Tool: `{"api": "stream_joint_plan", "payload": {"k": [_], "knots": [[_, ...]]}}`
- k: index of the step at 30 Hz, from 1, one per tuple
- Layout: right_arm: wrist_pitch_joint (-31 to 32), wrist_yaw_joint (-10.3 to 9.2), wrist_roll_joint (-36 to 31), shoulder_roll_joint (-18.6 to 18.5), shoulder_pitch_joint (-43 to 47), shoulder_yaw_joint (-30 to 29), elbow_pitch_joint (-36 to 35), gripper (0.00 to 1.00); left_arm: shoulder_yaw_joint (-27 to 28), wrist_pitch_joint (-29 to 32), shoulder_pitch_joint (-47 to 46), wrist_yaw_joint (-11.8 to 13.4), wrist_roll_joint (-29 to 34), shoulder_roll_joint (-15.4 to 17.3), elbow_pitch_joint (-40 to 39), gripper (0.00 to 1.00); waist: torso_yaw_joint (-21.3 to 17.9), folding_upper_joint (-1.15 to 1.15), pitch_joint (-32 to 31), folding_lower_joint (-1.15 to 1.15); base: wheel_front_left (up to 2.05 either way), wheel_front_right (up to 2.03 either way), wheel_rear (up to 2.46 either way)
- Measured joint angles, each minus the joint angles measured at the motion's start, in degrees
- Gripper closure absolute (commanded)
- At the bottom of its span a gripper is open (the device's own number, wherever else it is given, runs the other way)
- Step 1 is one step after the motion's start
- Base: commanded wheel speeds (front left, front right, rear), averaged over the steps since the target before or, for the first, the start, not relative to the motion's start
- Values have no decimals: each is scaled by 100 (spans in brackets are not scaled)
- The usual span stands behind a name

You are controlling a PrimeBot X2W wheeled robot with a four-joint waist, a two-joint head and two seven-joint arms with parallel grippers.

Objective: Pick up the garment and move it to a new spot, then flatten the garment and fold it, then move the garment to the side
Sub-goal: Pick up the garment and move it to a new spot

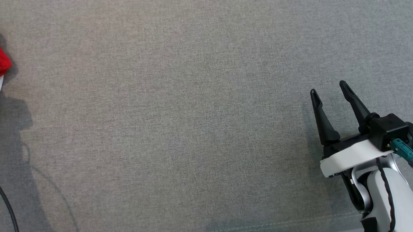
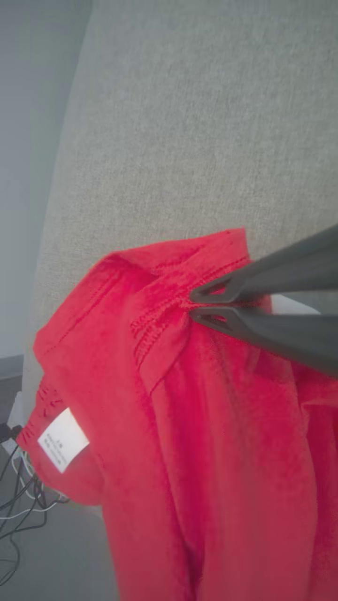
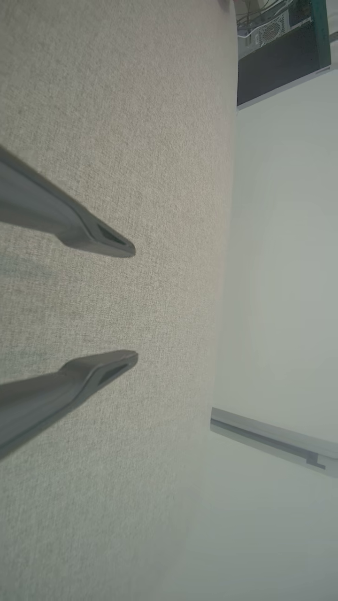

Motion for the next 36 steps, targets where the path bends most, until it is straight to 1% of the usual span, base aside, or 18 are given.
{"api": "stream_joint_plan", "payload": {"k": [5, 8, 11, 15, 17, 19, 23, 26, 30, 32, 36], "knots": [[-22, 0, -43, 5, 1, -121, 12, 0, -53, -724, 18, -188, 25, -27, -433, 100, 69, 0, -139, 0, 0, 0, 0], [-31, 0, -44, 22, 2, -198, 8, 0, -165, -1087, 43, -241, 155, -36, -810, 100, 123, 0, -238, 0, 0, 0, 0], [-33, 0, -44, 65, 5, -302, -4, 0, -275, -1374, 142, -244, 294, -21, -1283, 100, 167, 0, -348, 0, 0, 0, 0], [-46, 0, -44, 107, 13, -366, -13, 0, -443, -1618, 364, -243, 370, -66, -2160, 100, 184, 0, -498, 0, 0, 0, 0], [-48, 0, -44, 120, 26, -438, -16, 0, -524, -1644, 574, -212, 392, -143, -2716, 100, 178, 0, -566, 0, 0, 0, 0], [-49, 0, -43, 123, 34, -502, -19, 0, -615, -1623, 869, -125, 394, -261, -3292, 100, 158, 0, -633, 0, 0, 0, 0], [-96, 0, -42, 154, 69, -561, -38, 0, -924, -1338, 1582, 80, 404, -488, -4457, 100, 82, 0, -695, 0, 0, 0, 0], [-97, 0, -42, 182, 154, -636, -44, 0, -1157, -1163, 2122, 255, 439, -635, -5090, 100, -9, 0, -704, 0, 0, 0, 0], [-98, 0, -38, 196, 158, -705, -53, 0, -1548, -1039, 2675, 381, 509, -881, -5602, 100, -165, 0, -692, 0, 0, 0, 0], [-98, 0, -34, 208, 174, -730, -62, 0, -1742, -1003, 2826, 421, 524, -1036, -5709, 100, -245, 0, -681, 0, 0, 0, 0], [-99, 0, -24, 240, 292, -806, -66, 0, -2226, -999, 2873, 412, 558, -1407, -5745, 100, -425, 0, -664, 0, 0, 0, 0]]}}
